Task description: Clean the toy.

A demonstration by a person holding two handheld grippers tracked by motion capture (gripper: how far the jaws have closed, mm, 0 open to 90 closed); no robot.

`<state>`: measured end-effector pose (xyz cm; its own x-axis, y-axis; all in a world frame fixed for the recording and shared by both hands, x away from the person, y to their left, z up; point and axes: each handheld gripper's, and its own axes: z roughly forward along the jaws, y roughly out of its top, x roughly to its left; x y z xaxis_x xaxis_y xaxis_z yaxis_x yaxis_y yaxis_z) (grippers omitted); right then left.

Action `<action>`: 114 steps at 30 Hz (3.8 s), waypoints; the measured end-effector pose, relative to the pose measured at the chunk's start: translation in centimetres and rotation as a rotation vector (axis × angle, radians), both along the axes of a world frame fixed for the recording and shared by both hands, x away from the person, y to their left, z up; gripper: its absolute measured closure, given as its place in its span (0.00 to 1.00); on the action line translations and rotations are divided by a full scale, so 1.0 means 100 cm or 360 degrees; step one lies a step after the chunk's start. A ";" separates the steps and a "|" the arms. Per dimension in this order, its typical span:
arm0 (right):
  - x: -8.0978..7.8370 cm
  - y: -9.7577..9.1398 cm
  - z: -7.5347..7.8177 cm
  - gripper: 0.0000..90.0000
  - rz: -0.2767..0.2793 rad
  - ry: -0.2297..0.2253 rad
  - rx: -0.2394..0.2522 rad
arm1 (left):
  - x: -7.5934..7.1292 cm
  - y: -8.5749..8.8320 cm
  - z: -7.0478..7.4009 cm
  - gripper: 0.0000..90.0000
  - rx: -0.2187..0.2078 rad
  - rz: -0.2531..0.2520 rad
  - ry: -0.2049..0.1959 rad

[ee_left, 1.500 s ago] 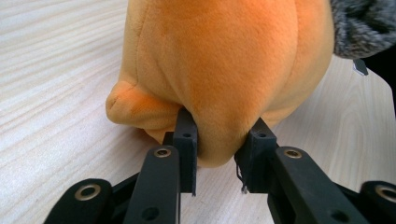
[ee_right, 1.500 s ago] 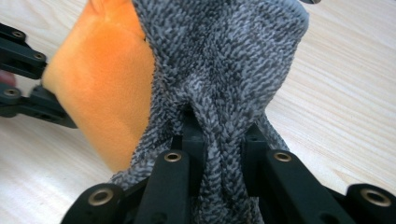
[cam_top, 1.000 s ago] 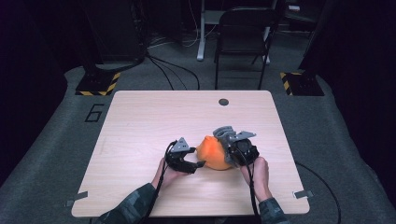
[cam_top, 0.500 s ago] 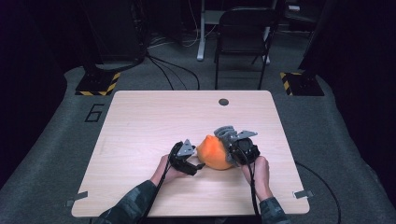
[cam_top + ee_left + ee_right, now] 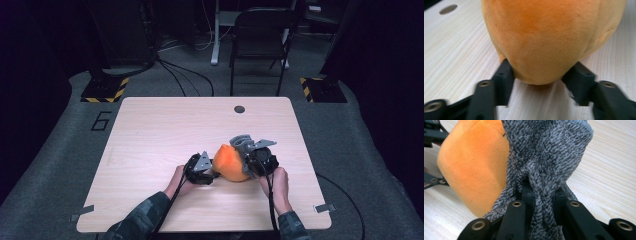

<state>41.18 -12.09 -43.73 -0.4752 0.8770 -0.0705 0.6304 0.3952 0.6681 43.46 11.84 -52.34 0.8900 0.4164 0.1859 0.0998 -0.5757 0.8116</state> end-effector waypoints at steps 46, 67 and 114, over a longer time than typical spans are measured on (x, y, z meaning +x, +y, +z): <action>-0.010 -0.056 0.033 0.86 -0.0207 -0.0178 0.0175 | -0.010 0.024 0.040 0.85 -0.0559 0.0325 0.0681; -0.018 0.041 0.009 0.86 0.0086 -0.0182 -0.0033 | -0.005 0.011 0.017 0.85 -0.0489 0.0317 0.0749; -0.021 0.045 0.016 0.84 0.0155 -0.0235 -0.0049 | -0.002 0.011 0.013 0.83 -0.0415 0.0238 0.0646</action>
<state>39.05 -7.62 -42.14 -0.5401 0.8239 -0.1718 0.4844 0.4712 0.7371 43.25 12.90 -51.03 0.7959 0.5315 -0.2901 0.5033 -0.3144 0.8049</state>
